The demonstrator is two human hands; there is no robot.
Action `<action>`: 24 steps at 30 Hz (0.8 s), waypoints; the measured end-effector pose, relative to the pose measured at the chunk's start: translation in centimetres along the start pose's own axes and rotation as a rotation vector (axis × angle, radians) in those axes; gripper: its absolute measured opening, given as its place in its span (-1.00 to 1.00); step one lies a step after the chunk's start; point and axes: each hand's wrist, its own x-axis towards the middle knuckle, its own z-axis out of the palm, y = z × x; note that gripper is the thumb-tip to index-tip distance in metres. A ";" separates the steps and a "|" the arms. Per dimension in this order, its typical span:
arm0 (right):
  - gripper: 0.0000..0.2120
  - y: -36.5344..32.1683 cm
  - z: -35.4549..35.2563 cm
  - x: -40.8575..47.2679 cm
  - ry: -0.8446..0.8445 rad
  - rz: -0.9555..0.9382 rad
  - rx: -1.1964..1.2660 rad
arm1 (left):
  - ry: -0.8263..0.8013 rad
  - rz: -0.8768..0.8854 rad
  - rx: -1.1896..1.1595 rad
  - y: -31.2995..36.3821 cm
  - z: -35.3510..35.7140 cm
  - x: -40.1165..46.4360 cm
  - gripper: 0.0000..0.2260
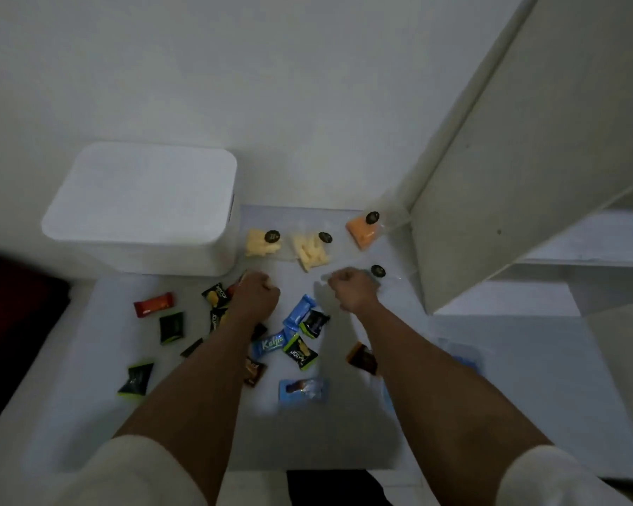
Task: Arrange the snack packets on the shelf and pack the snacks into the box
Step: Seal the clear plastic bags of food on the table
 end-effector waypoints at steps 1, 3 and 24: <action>-0.95 -0.9 0.6 1.6 -0.005 -0.008 -0.003 | 0.005 -0.018 -0.023 0.4 -0.2 1.8 -0.47; -0.92 -2.3 1.8 4.9 -0.014 -0.013 0.020 | 0.026 -0.009 -0.074 1.4 -0.4 4.9 -0.47; -0.72 -8.5 5.5 9.7 -0.071 -0.031 0.226 | -0.025 -0.108 -0.036 2.2 -1.9 12.7 -0.52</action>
